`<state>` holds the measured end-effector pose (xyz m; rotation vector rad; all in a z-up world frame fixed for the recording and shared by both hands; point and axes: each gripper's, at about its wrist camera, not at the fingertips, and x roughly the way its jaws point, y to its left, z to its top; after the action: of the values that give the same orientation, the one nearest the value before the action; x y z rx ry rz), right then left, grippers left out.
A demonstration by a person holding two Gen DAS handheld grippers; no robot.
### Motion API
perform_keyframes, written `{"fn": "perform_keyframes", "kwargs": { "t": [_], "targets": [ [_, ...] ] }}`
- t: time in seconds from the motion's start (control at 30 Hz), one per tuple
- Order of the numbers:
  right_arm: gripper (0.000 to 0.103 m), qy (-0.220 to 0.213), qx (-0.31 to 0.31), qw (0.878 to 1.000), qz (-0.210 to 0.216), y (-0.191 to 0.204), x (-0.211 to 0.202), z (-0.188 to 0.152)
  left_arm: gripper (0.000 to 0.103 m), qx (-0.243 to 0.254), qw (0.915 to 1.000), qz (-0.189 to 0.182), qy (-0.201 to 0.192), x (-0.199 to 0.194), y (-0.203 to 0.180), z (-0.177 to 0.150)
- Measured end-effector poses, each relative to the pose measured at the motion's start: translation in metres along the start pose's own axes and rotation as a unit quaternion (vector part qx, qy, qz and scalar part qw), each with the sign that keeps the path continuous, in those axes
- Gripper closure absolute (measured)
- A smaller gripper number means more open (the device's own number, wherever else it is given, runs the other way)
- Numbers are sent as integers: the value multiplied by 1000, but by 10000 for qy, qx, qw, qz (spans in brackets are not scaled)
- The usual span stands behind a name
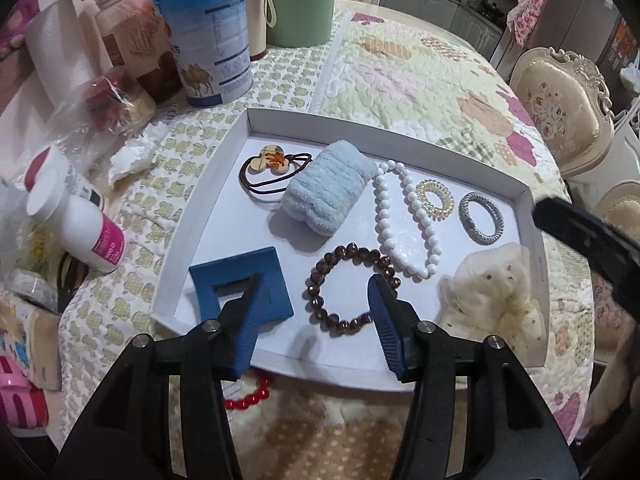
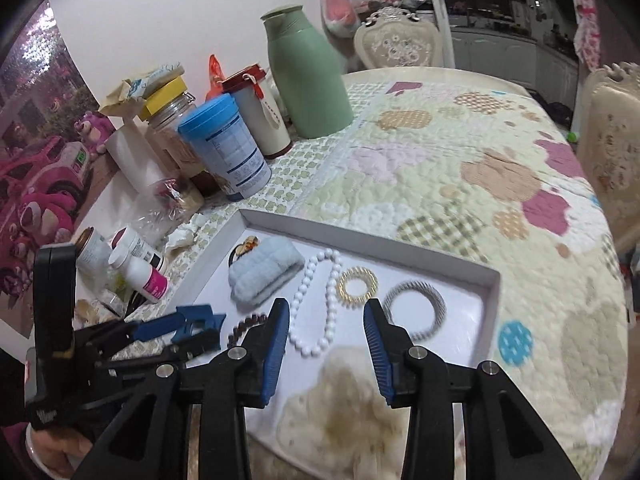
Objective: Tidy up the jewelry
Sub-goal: 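Withdraw both tools toward the red bead bracelet and green bead strand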
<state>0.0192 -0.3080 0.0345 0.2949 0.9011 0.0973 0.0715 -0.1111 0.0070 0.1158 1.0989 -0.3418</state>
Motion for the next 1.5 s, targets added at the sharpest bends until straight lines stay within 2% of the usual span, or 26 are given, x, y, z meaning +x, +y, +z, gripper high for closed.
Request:
{"fn": "perform_keyframes", "kwargs": {
  "t": [0.33,0.63,1.13,1.5],
  "targets": [
    [66,-98,168,9992,-340,-1,-41,-48,51,122,9994,152,-276,-32,-9,-22],
    [65,-80,88,9991,-402,5,-66,-85,49,154,9988,247,-397,-54,-18,-48],
    [63,-69,-12,9991,-418,6,-97,-119,49,103,9980,343,-511,-81,-28,-84],
    [61,70,-120,9990,-424,2,-100,-139,49,65,9980,370,-504,-87,-27,-97]
  ]
}}
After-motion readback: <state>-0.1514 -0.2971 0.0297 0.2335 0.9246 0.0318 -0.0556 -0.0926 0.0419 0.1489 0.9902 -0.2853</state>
